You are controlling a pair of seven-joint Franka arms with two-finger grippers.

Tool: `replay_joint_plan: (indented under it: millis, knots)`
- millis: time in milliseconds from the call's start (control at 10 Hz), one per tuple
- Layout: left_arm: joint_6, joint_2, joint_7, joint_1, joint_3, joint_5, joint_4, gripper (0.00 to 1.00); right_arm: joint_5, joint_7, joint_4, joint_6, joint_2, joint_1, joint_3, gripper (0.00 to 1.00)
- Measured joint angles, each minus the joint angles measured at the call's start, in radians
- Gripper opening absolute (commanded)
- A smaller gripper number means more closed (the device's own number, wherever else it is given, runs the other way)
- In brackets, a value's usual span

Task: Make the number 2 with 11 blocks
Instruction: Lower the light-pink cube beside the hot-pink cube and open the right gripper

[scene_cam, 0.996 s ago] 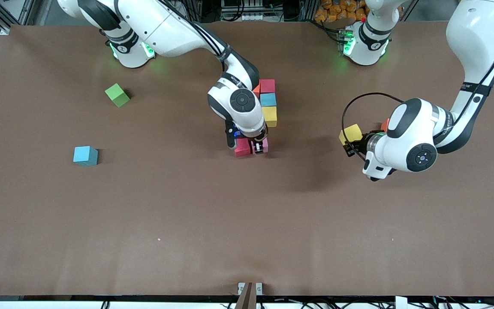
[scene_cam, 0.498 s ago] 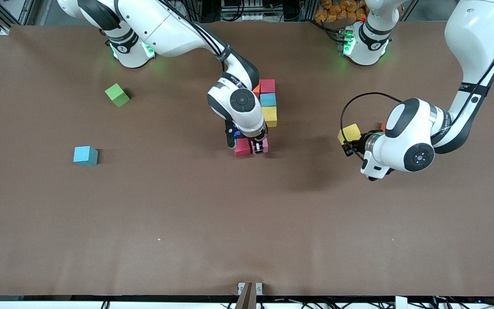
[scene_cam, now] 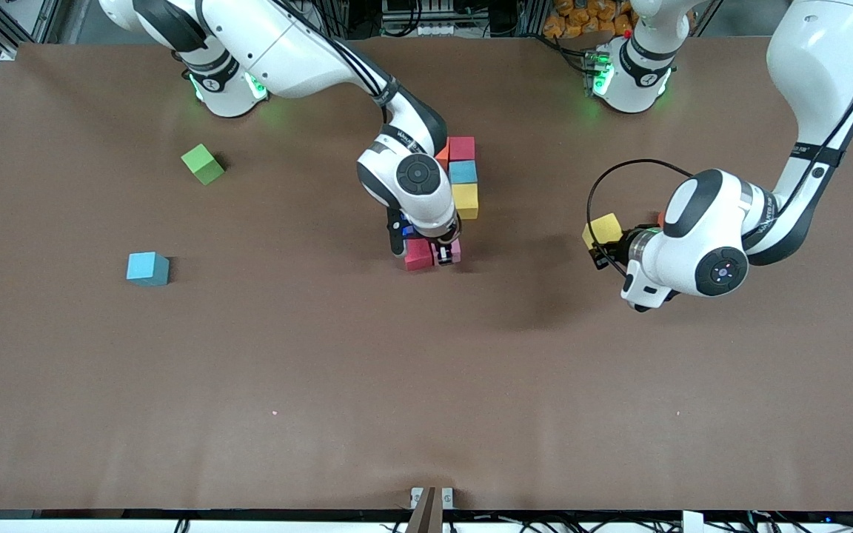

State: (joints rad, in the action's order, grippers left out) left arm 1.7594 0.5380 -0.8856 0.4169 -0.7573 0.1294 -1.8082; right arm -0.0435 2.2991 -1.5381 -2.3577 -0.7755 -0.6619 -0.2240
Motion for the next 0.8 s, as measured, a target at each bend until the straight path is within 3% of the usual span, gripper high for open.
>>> replay_joint_plan:
  millis: [398, 598, 697, 797]
  knots:
    - [0.0, 0.0, 0.0, 0.0, 0.0, 0.0, 0.0, 0.0, 0.0, 0.0, 0.0, 0.017, 0.003, 0.007, 0.0, 0.0]
    - [0.0, 0.002, 0.0, 0.0, 0.0, 0.0, 0.0, 0.0, 0.0, 0.0, -0.001, 0.018, 0.003, 0.008, 0.0, 0.33]
    - [0.002, 0.003, 0.0, 0.0, 0.0, 0.0, 0.0, 0.0, 0.0, 0.0, -0.001, 0.018, 0.003, 0.008, 0.0, 0.6]
    - [0.007, 0.003, 0.0, 0.0, 0.0, 0.0, 0.0, 0.0, 0.0, 0.0, -0.001, 0.018, 0.003, 0.008, 0.0, 0.93]
